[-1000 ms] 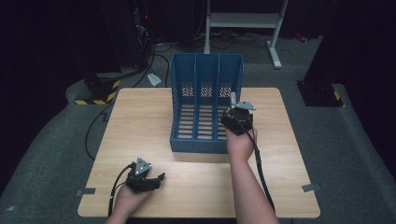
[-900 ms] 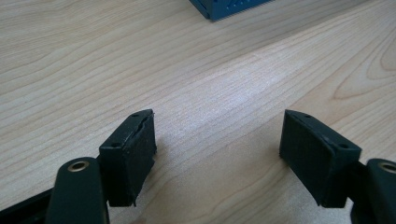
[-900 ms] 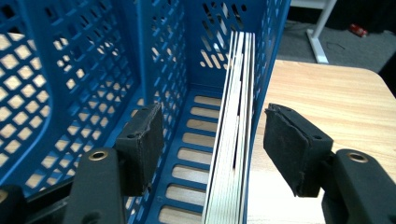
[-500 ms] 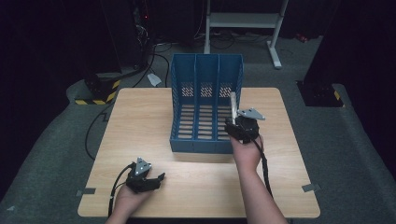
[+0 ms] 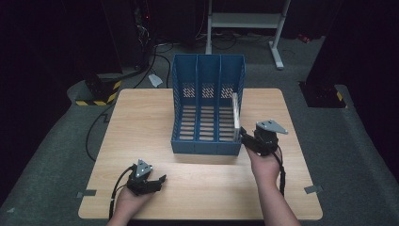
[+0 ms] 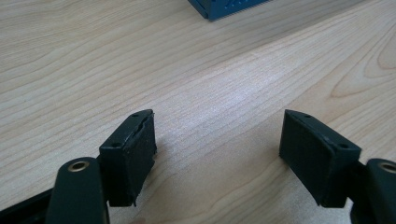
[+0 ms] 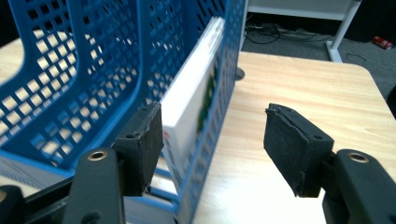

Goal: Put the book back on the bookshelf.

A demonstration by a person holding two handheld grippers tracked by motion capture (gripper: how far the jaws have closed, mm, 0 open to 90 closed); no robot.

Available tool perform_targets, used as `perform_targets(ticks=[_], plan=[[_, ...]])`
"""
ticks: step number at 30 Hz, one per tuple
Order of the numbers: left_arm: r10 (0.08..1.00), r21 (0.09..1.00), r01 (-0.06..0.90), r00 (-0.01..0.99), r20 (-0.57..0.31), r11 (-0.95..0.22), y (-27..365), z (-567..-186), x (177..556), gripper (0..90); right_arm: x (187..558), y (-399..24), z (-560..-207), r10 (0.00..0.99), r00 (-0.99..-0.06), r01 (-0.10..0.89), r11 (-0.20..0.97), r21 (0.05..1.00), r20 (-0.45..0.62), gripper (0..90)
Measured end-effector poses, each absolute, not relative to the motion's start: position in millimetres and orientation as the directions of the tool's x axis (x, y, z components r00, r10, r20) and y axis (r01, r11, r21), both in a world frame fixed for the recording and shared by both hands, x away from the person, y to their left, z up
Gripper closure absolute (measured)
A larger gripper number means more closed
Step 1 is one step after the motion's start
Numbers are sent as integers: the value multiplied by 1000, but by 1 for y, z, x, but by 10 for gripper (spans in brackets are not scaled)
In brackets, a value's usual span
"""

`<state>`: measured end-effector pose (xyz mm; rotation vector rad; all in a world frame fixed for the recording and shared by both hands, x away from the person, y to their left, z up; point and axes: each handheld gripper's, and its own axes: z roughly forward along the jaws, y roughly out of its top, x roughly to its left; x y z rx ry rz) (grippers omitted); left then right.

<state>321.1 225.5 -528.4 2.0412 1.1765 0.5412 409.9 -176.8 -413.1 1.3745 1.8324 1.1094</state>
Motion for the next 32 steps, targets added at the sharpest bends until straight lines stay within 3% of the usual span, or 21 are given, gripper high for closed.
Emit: perform_targets(ticks=[7,16,32], plan=[[867,750,570,499,9,-335,226,-528,321,269,398,-201,-454,956,-293,506,177,844,-25,339],[866,750,570,500,7,-335,225,-528,321,269,376,-247,-521,974,-227,651,170,739,-24,331],[872,751,573,490,8,-329,225,-528,321,269,370,-264,-523,971,-239,666,174,726,-13,288]])
